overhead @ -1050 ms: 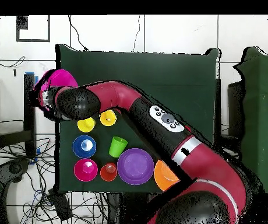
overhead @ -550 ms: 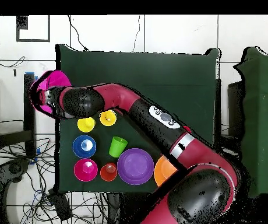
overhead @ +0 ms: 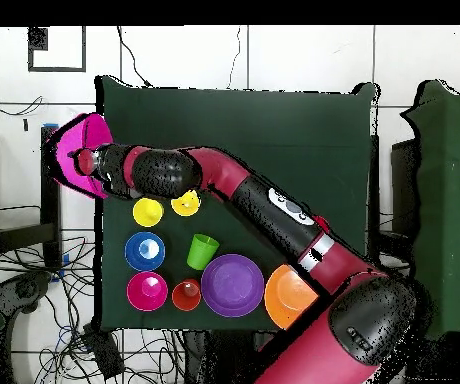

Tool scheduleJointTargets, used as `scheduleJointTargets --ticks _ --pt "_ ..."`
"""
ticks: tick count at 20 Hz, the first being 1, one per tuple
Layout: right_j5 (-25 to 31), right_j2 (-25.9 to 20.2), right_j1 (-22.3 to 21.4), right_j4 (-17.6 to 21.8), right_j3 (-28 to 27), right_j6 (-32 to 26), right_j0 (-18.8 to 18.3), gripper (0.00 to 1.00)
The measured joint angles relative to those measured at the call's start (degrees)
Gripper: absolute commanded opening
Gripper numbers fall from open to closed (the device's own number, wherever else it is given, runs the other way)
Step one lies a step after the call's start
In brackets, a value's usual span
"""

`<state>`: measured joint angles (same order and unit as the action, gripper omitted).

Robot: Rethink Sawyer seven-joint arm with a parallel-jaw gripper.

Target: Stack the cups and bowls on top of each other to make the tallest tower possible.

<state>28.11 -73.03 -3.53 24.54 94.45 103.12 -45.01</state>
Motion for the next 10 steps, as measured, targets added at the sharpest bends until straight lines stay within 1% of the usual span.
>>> scheduleJointTargets --ticks 1,2,3,5,10 --pt "0.11 -0.19 0.24 0.00 -0.01 -0.32 -0.16 0.00" --pt "0.68 -1.05 1.40 0.01 -0.09 -2.10 -0.95 0.00" --pt "2.11 -2.55 3.37 0.00 -0.29 -5.61 -2.30 0.00" --pt "4.24 -3.96 5.26 0.00 -0.51 -9.90 -3.72 0.00" --pt "10.56 -6.17 8.28 -0.27 -0.98 -19.80 -6.58 0.00"
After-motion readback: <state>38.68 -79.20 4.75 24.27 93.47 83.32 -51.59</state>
